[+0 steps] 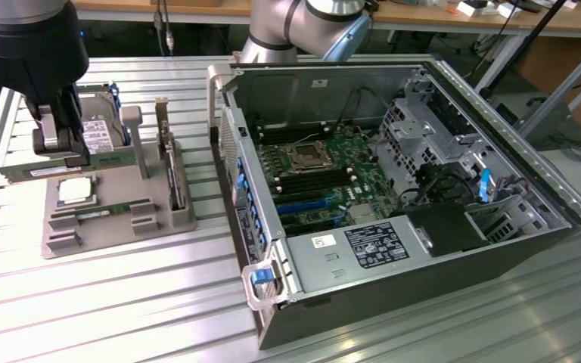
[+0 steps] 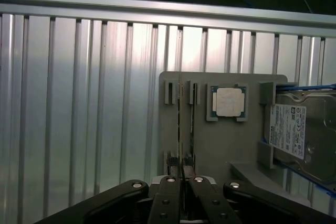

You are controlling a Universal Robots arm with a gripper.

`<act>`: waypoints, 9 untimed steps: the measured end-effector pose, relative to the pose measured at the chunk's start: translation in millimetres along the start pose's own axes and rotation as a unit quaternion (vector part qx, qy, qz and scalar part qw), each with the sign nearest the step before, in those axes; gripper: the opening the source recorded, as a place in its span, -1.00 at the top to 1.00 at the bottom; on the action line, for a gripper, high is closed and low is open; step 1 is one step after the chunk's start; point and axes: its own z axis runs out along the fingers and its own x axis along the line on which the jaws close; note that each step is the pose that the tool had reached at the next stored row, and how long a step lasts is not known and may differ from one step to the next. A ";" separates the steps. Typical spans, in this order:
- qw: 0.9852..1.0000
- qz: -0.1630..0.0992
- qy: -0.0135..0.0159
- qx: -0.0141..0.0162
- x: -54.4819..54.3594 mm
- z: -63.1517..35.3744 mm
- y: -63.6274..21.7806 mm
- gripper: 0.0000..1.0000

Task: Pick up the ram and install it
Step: 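Pick up the ram and move it above insertion slot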

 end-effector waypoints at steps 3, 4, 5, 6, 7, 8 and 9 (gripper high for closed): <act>1.000 0.000 -0.001 0.000 -0.2 -3.6 0.1 0.76; 1.000 0.000 -0.001 0.000 -0.2 -4.6 0.2 0.76; 1.000 0.000 -0.001 0.000 -0.2 -5.7 0.2 0.76; 1.000 0.000 -0.001 0.000 -0.3 -6.4 0.3 0.76; 1.000 0.000 -0.001 0.000 -0.3 -7.0 0.3 0.76; 1.000 0.000 -0.001 0.000 -0.3 -7.6 0.3 0.76; 1.000 0.000 -0.001 0.000 -0.4 -8.6 0.3 0.76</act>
